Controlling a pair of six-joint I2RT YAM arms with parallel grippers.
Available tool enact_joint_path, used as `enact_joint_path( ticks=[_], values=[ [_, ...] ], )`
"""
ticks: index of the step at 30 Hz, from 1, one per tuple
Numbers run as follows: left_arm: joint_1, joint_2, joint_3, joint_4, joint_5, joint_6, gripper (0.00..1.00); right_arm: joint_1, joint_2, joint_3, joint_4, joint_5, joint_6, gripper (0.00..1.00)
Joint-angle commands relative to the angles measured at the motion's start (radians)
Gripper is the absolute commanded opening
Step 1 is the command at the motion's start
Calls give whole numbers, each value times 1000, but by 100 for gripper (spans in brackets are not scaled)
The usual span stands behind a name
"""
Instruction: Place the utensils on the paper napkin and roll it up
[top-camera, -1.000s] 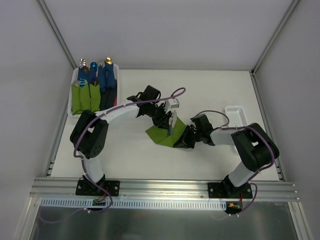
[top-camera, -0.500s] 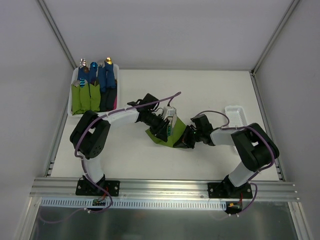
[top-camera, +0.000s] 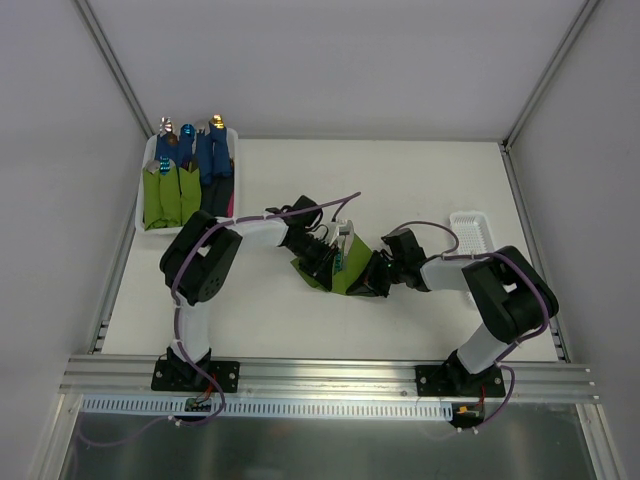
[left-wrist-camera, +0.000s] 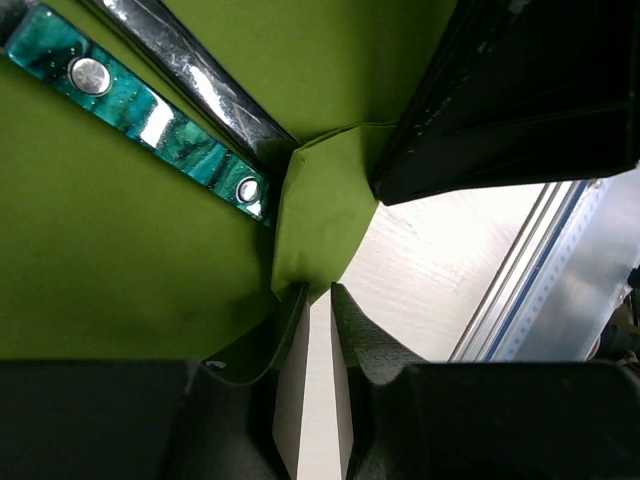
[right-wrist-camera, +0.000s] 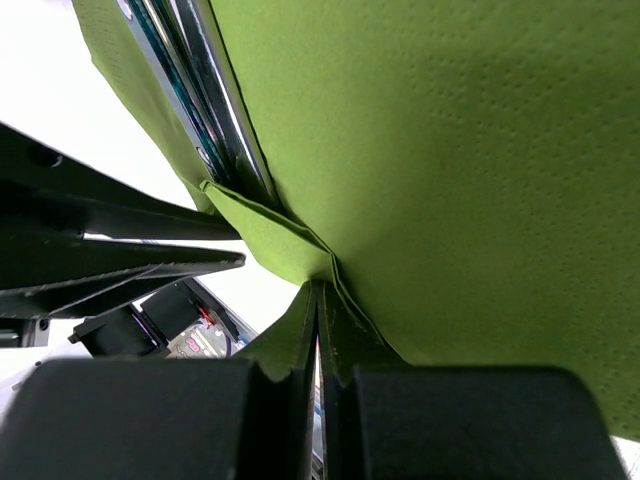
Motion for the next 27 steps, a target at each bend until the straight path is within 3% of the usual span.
enact_joint_path(
  ticks=[1, 20, 27],
  values=[
    [6, 14, 21, -10, -51, -20, 15, 4, -7, -11, -30, 38, -7, 1],
    [32, -1, 8, -7, -78, -90, 14, -17, 2, -17, -84, 38, -60, 0],
    [32, 33, 14, -9, -94, -98, 11, -16, -53, 32, -102, 20, -86, 9]
  ],
)
